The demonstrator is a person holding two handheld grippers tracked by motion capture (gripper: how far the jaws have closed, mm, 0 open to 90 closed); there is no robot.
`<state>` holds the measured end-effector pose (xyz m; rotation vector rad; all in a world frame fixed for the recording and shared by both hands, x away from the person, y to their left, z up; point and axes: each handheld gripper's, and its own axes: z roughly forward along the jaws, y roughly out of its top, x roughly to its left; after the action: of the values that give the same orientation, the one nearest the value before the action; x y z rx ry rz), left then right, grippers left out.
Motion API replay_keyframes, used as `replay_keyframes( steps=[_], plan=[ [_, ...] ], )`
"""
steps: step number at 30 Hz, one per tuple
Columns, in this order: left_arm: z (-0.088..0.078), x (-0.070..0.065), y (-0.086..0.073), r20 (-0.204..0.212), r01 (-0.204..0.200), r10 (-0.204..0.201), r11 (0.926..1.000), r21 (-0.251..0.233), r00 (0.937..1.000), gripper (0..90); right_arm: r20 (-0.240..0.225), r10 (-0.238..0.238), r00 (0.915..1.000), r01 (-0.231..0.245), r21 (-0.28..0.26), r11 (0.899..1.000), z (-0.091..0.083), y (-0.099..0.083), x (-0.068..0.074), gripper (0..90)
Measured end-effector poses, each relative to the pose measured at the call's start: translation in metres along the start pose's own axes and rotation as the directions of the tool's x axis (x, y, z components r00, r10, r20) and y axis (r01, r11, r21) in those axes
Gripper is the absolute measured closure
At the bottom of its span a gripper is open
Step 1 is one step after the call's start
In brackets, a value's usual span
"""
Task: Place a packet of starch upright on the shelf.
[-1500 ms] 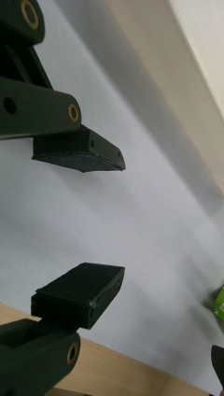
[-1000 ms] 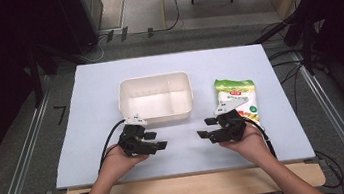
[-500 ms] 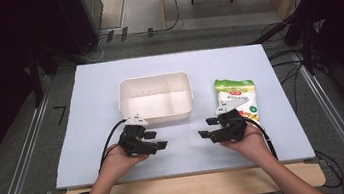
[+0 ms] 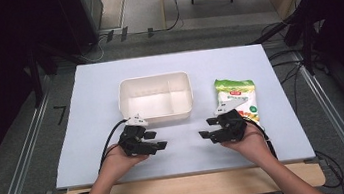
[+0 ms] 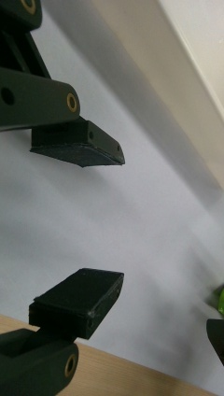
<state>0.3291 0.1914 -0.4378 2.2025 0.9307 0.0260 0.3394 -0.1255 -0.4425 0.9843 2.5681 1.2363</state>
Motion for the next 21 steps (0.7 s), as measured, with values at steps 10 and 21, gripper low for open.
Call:
replay_keyframes(
  steps=[10,21],
  plan=[
    [0.000,0.000,0.000,-0.003,-0.002,0.002,1.0000,-0.003,1.0000,37.8,-0.002,0.019,0.9998,-0.019,-0.012,1.000,-0.005,0.001,-0.004,42.8],
    [-0.001,0.000,0.000,-0.005,-0.001,0.000,0.9999,-0.012,1.0000,37.7,0.023,0.040,0.9989,-0.039,-0.026,0.999,-0.020,0.006,-0.010,41.5]
  ],
)
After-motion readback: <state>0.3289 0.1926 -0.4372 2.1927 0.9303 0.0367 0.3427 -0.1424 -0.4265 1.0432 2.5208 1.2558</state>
